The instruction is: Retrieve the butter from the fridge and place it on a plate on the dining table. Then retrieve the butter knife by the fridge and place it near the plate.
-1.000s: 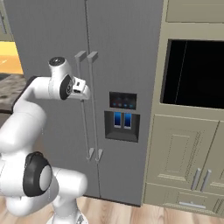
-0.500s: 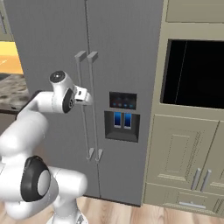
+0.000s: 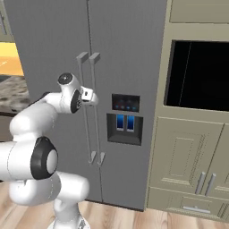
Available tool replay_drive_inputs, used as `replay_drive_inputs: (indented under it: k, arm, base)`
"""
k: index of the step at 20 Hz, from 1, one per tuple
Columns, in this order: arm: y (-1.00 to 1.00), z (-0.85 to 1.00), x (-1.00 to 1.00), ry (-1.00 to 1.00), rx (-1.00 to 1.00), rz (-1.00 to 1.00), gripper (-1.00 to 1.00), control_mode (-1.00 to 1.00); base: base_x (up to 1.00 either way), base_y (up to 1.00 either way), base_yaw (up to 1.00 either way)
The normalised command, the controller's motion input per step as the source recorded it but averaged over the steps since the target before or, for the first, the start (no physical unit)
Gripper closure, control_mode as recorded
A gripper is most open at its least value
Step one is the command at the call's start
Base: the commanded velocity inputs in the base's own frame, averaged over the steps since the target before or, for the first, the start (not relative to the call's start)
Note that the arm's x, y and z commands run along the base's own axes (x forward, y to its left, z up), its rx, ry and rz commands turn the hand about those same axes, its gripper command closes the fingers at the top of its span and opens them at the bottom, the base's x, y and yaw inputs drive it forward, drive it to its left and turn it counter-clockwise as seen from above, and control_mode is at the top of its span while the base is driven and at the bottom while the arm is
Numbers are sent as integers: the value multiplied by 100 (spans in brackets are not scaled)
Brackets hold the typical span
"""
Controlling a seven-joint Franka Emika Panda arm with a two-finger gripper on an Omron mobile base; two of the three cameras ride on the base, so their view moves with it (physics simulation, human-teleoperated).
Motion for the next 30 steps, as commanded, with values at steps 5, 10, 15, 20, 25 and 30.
replay_drive_inputs:
  k: [5,10,15,20,25,30]
  arm:
    - [0,-10,29,0,-1,0,-100,-100]
    - [0,-13,23,-3,-1,-2,-100,-100]
    - [0,-7,40,-7,0,-3,-100,-100]
    - [2,-4,45,-3,0,-5,-100,-100]
    - [7,-1,34,0,0,-5,100,-100]
    - [0,0,0,0,0,0,100,-100]
  base:
    - [0,0,0]
    - [0,0,0]
    - [0,0,0]
    - [0,0,0]
    - [0,0,0]
    - [0,0,0]
